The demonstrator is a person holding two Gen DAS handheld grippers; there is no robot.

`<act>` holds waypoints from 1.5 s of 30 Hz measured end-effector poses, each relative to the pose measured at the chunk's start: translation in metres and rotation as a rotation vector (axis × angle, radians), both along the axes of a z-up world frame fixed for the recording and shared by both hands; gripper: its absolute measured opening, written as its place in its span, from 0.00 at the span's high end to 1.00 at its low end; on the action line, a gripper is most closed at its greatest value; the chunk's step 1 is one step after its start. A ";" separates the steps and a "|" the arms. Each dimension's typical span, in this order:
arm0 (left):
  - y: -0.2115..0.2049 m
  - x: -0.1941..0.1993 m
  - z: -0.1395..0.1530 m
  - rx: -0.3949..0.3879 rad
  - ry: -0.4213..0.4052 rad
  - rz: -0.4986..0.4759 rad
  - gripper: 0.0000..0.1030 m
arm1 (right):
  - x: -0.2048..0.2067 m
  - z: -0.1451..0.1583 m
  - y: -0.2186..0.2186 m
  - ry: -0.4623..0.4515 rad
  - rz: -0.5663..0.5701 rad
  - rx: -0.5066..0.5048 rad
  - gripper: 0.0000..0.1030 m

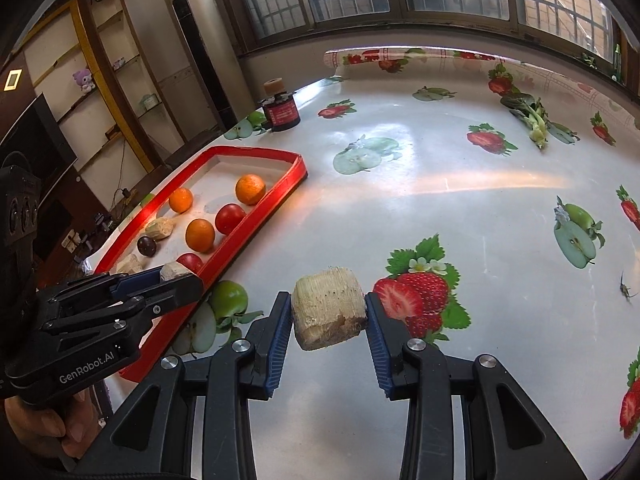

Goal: Organize fruits
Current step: 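Carry both held cream blocks over the red tray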

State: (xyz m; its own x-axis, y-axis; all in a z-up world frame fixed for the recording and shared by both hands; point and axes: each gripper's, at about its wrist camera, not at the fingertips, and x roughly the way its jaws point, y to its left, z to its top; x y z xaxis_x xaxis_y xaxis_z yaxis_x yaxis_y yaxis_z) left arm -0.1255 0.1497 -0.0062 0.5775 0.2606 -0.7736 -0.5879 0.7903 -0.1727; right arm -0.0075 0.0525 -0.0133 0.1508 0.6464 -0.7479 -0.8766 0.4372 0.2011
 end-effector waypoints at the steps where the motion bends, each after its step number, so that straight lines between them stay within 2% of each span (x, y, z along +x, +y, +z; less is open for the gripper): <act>1: 0.001 -0.002 0.000 -0.002 -0.002 0.004 0.76 | -0.003 0.000 0.002 -0.001 0.006 0.000 0.64; 24: 0.037 -0.056 -0.005 -0.014 -0.008 0.118 0.76 | -0.051 0.003 0.049 -0.015 0.133 -0.017 0.64; 45: 0.062 -0.096 -0.018 -0.050 -0.002 0.195 0.76 | -0.069 -0.001 0.091 -0.013 0.208 -0.035 0.64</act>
State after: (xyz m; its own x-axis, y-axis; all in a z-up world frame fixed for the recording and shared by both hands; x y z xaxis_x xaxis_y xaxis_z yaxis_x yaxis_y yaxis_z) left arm -0.2213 0.2122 -0.0238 0.5217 0.3291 -0.7871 -0.7286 0.6519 -0.2104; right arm -0.0767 0.1438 -0.0144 0.0265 0.6382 -0.7694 -0.9511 0.2530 0.1771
